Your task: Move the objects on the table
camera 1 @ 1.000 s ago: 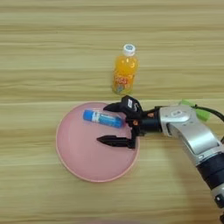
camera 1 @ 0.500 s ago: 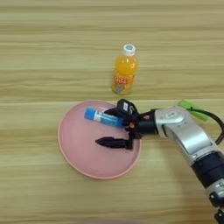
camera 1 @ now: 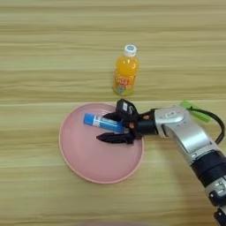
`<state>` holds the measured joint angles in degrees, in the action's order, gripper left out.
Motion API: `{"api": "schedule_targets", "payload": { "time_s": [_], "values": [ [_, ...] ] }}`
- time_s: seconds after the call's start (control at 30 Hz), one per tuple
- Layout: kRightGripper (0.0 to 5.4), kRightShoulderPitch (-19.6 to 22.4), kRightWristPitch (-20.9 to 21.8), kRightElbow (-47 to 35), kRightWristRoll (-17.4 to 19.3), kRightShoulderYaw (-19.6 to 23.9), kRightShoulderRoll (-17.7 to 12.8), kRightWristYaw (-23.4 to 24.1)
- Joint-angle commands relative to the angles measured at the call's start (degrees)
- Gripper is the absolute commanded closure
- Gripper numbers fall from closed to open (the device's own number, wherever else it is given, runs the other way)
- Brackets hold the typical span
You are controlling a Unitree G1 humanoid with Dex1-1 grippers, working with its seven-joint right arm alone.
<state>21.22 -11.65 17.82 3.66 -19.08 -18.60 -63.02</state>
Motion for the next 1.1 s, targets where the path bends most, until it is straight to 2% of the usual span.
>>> {"api": "schedule_targets", "payload": {
  "time_s": [0.03, 0.43, 0.87, 1.1],
  "values": [
    [2.74, 3.5, 1.7, -1.4, 0.2, 1.7, -0.5, 1.5],
    [3.96, 3.4, 2.3, -1.7, 0.4, 2.4, -0.4, 1.6],
    [3.99, 3.6, 3.0, -1.8, 0.7, 3.3, -0.3, 1.7],
    [3.99, 4.0, 4.2, -4.1, 2.9, 6.3, -0.4, 1.5]
  ]
}}
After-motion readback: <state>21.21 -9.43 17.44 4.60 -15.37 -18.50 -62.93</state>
